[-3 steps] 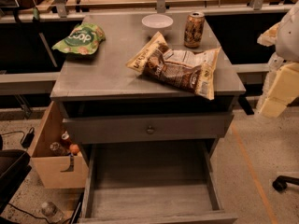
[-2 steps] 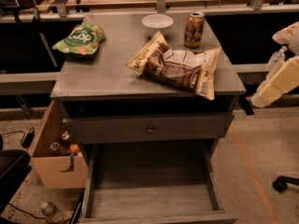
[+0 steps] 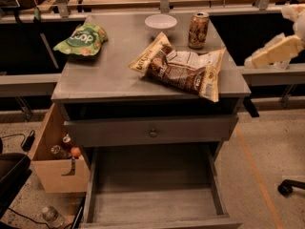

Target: Move orange can near green rice chip bag

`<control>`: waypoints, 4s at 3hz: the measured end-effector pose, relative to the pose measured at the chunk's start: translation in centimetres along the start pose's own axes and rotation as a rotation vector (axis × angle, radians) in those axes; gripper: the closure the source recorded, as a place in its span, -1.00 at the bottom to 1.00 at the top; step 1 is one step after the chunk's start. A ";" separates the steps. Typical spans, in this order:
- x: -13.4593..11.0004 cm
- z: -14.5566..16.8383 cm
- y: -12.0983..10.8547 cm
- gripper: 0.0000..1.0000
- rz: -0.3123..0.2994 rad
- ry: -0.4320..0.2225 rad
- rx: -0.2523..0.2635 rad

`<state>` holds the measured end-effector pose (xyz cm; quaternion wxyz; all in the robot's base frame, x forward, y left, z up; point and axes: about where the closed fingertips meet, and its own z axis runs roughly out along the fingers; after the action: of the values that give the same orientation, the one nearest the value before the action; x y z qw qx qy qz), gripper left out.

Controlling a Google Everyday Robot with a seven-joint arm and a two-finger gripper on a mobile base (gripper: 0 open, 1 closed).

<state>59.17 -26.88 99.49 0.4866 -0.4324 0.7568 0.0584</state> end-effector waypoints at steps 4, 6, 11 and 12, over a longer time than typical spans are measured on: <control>-2.5 2.7 -6.0 -1.00 0.078 -0.247 0.158; -2.8 12.2 -8.6 -1.00 0.240 -0.414 0.046; -1.6 26.4 -11.4 -1.00 0.335 -0.438 0.029; -2.3 28.3 -12.2 -0.62 0.328 -0.463 0.035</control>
Offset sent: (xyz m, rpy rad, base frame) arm 0.0470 -0.0043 0.0204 0.1098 -0.1430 -0.0226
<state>87.67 -18.65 90.65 0.6379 -0.2708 0.6865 0.2203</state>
